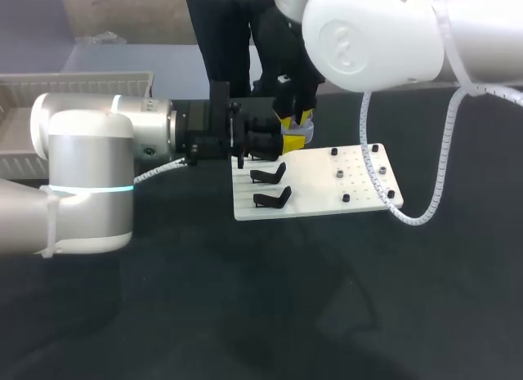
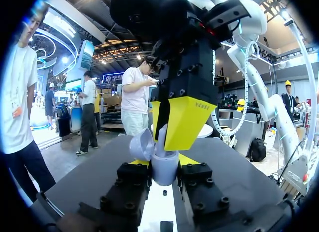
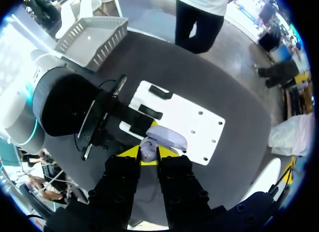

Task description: Pick up each earbud case from the left stands, insert the matching earbuds, close the lid, and place the case in the box.

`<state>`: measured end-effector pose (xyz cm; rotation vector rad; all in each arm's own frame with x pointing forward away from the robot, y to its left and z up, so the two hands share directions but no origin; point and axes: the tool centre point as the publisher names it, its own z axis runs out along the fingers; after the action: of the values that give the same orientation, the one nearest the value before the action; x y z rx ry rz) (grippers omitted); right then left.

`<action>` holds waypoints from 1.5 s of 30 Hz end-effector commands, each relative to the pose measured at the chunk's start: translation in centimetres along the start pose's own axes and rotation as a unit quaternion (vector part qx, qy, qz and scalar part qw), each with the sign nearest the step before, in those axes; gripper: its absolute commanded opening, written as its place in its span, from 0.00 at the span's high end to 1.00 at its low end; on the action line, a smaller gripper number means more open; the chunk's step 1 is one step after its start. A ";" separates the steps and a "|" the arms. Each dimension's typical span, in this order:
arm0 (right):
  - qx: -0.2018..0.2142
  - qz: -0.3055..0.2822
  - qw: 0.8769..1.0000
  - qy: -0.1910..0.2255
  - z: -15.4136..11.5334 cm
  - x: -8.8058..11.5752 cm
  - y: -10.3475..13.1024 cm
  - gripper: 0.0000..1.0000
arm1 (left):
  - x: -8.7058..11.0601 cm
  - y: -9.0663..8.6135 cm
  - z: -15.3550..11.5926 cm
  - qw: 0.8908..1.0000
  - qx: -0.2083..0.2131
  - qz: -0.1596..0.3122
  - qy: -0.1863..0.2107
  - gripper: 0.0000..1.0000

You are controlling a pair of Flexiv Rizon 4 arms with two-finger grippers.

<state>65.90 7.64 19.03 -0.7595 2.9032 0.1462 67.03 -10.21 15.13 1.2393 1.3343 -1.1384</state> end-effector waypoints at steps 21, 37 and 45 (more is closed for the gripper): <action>-0.003 0.000 1.000 0.001 -0.1 -0.1 0.3 0.75 | 0.1 -0.2 0.1 1.000 -0.004 0.002 -0.003 1.00; -0.005 0.003 1.000 0.002 0.0 0.0 0.2 0.62 | 0.1 -0.2 0.1 1.000 -0.004 0.002 -0.003 1.00; -0.004 0.005 1.000 -0.001 -0.5 0.0 0.3 0.60 | 0.1 -0.2 0.1 1.000 -0.004 0.002 -0.003 1.00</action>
<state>65.78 7.90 19.28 -0.7492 2.9069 0.1598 67.07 -10.31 15.17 1.2393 1.3340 -1.1386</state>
